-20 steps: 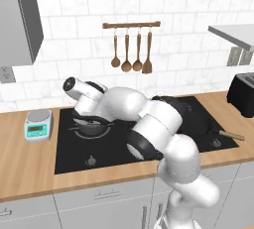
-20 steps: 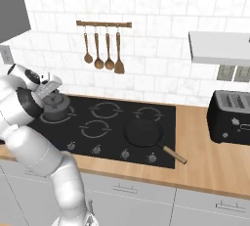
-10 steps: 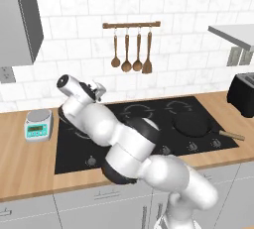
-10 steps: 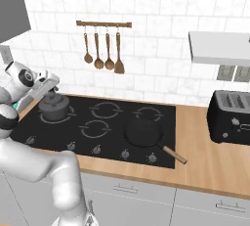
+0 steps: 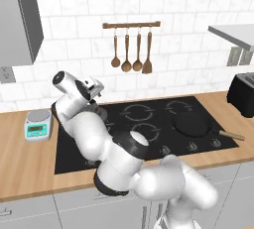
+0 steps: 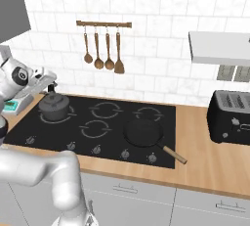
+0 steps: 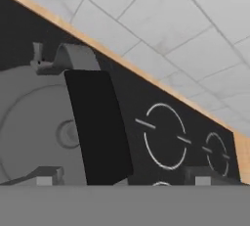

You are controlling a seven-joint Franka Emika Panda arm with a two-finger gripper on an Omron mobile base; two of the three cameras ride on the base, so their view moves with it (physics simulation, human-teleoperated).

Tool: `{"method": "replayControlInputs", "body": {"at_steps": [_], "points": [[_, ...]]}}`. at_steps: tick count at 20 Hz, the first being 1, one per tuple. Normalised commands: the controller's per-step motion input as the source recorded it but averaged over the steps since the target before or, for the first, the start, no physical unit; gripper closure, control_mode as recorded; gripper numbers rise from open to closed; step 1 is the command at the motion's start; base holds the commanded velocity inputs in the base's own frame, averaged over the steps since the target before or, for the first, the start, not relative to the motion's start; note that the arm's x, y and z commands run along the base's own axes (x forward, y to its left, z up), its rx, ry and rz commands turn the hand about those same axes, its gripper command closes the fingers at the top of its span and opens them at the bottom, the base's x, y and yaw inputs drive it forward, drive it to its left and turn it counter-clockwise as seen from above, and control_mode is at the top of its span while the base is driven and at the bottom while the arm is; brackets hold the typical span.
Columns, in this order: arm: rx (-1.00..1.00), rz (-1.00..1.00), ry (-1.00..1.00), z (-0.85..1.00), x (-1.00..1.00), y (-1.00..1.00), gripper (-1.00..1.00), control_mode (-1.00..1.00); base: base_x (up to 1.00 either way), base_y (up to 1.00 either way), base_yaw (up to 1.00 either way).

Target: Pick the kettle from the counter and place it on a stove burner. Then turn the burner on.

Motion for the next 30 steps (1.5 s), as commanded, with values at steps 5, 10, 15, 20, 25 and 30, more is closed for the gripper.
{"method": "replayControlInputs", "body": {"at_steps": [5,10,15,20,25,30], "points": [[0.0,0.0,-0.27,0.84,-0.69,0.01,-1.0,-1.0,0.0,0.0,0.0],[0.14,-0.13,-0.15,0.09,-1.0,-0.04,-1.0,-1.0,0.0,0.0,0.0],[0.33,-0.19,-0.05,-0.38,-1.0,-0.2,-1.0,-1.0,0.0,0.0,0.0],[0.31,-0.18,0.03,-0.91,-1.0,-0.35,-1.0,-1.0,0.0,0.0,0.0],[0.3,-0.1,0.11,-0.97,-0.51,-0.13,-1.0,-1.0,0.0,0.0,0.0],[0.0,0.07,0.18,-0.58,0.37,0.38,-1.0,-1.0,0.0,0.0,0.0]]}}
